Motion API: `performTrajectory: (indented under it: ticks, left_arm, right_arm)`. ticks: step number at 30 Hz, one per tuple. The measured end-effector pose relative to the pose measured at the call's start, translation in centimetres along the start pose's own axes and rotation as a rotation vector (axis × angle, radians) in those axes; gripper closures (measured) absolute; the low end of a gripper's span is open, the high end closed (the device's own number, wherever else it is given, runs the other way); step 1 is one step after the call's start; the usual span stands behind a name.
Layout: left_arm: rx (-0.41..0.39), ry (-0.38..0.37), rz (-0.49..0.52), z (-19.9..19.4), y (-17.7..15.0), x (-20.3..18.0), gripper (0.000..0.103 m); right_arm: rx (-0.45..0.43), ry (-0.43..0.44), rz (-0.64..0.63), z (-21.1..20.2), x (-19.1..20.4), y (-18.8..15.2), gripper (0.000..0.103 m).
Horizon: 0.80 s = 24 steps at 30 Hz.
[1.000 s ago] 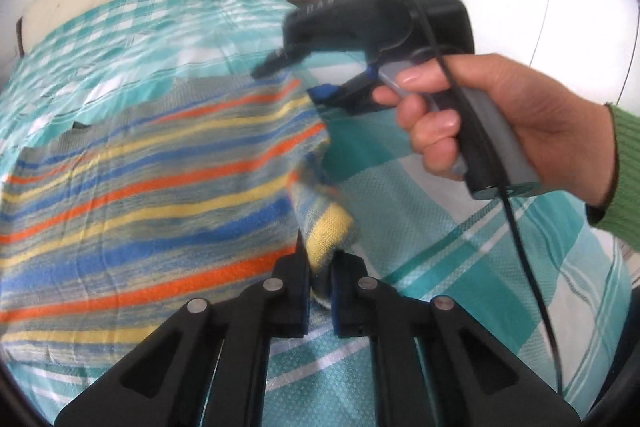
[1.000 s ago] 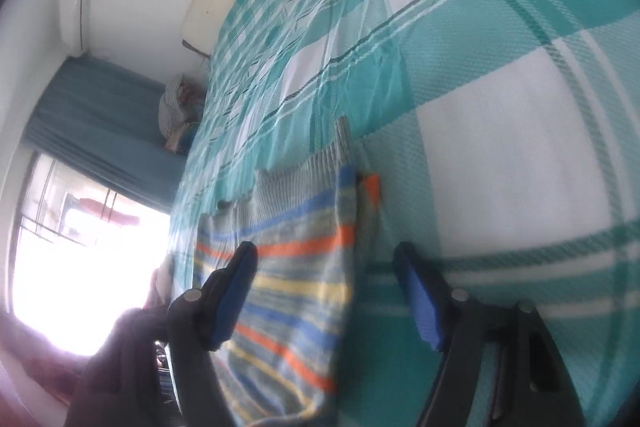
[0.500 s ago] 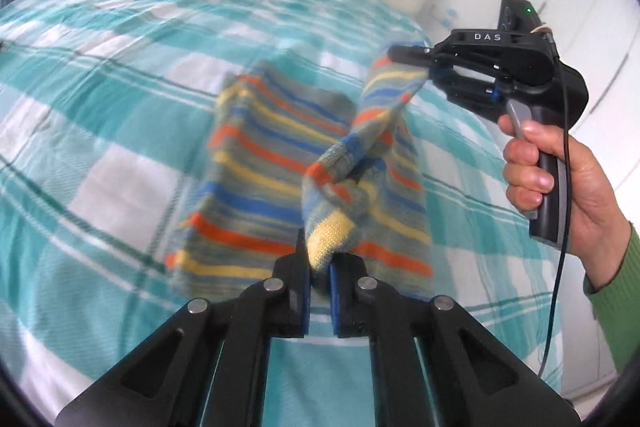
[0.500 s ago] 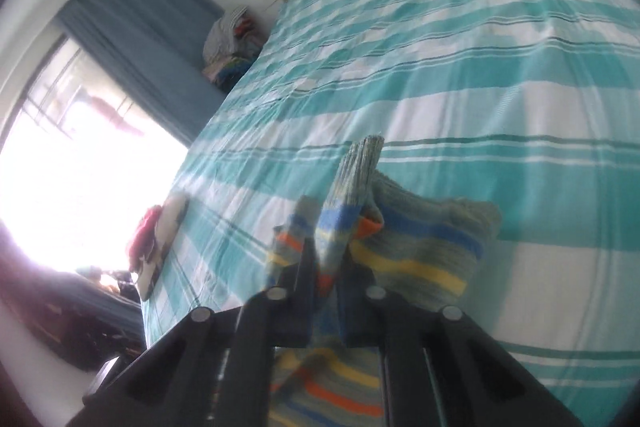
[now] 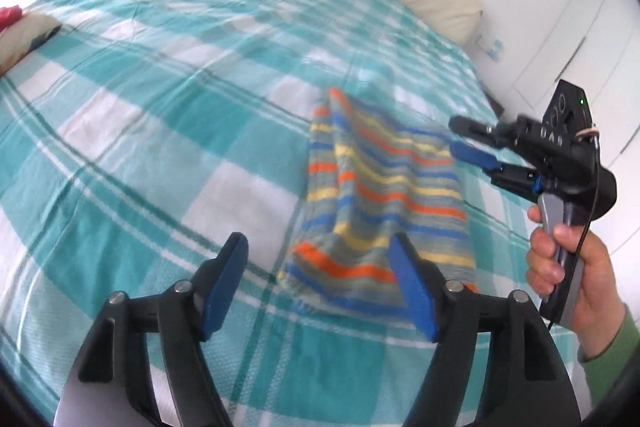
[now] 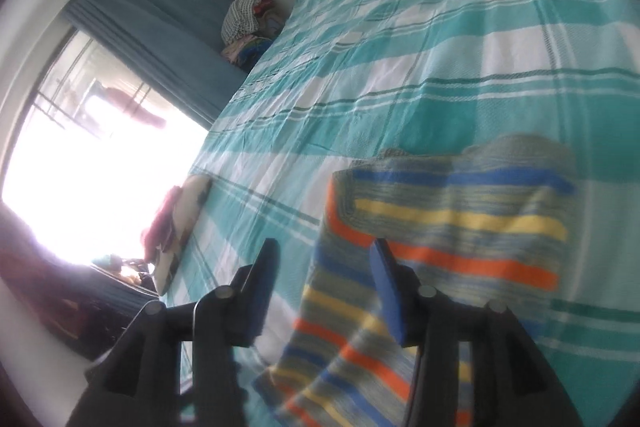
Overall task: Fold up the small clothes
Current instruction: 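Open both tools and release the folded sweater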
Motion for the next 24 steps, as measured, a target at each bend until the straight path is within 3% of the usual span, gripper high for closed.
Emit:
performTrajectory:
  ticks: [3,5,6,7,11,13,14,15,16,17,18,20,24]
  left_arm:
    - [0.031,-0.001,0.087,1.9,-0.4,-2.0,0.026]
    - [0.074,0.056,0.120,3.9,-1.4,-1.6,0.043]
    - [0.106,0.113,0.136,5.0,-2.1,-0.8,0.067]
    - [0.138,0.163,0.138,6.3,-2.7,0.4,0.079]
    - [0.161,0.215,0.100,7.3,-2.0,3.3,0.079]
    - [0.147,0.218,0.100,6.2,-0.5,3.6,0.083]
    - [0.129,0.182,0.084,5.6,0.3,3.5,0.077]
    - [0.121,0.136,0.062,5.2,1.1,3.2,0.054]
    - [0.117,0.090,0.040,5.1,1.8,2.8,0.025]
    - [0.105,0.048,0.028,5.3,2.4,2.3,0.016]
    - [0.100,0.019,0.032,5.8,2.8,1.7,0.007]
    - [0.144,-0.005,0.077,8.0,2.5,0.7,0.007]
    - [0.265,0.026,0.183,12.9,0.0,-0.3,0.007]
  right_arm:
    - [0.019,-0.066,-0.122,-3.7,-0.7,-1.7,0.056]
    - [0.054,-0.050,-0.171,-5.1,-0.3,-4.2,0.056]
    - [0.075,-0.035,-0.193,-5.4,0.0,-5.7,0.056]
    - [0.097,-0.021,-0.214,-5.4,0.2,-7.4,0.056]
    - [0.225,-0.071,-0.240,-4.1,-1.7,-14.0,0.056]
    - [0.195,-0.077,-0.259,-5.2,-1.5,-13.6,0.057]
    - [0.183,-0.076,-0.232,-5.8,-1.6,-12.9,0.056]
    - [0.150,-0.067,-0.192,-6.5,-1.7,-11.7,0.053]
    - [0.101,-0.067,-0.164,-7.2,-2.0,-10.3,0.041]
    - [0.042,-0.083,-0.150,-7.9,-2.4,-8.8,0.027]
    - [-0.009,-0.106,-0.138,-8.2,-3.1,-7.3,0.021]
    - [-0.049,-0.138,-0.095,-7.6,-4.6,-5.4,0.015]
    - [-0.006,-0.145,0.074,-3.2,-7.9,-5.1,0.015]
Point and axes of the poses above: each gripper's, at about its wrist camera, not at the fingertips, and z roughly the way its jaws point, x to its left, y to its top, the point moved 9 cm from there along z, roughly the way its jaws point, and after that the axes turned 13 degrees about -x, right-handed, at the moved point
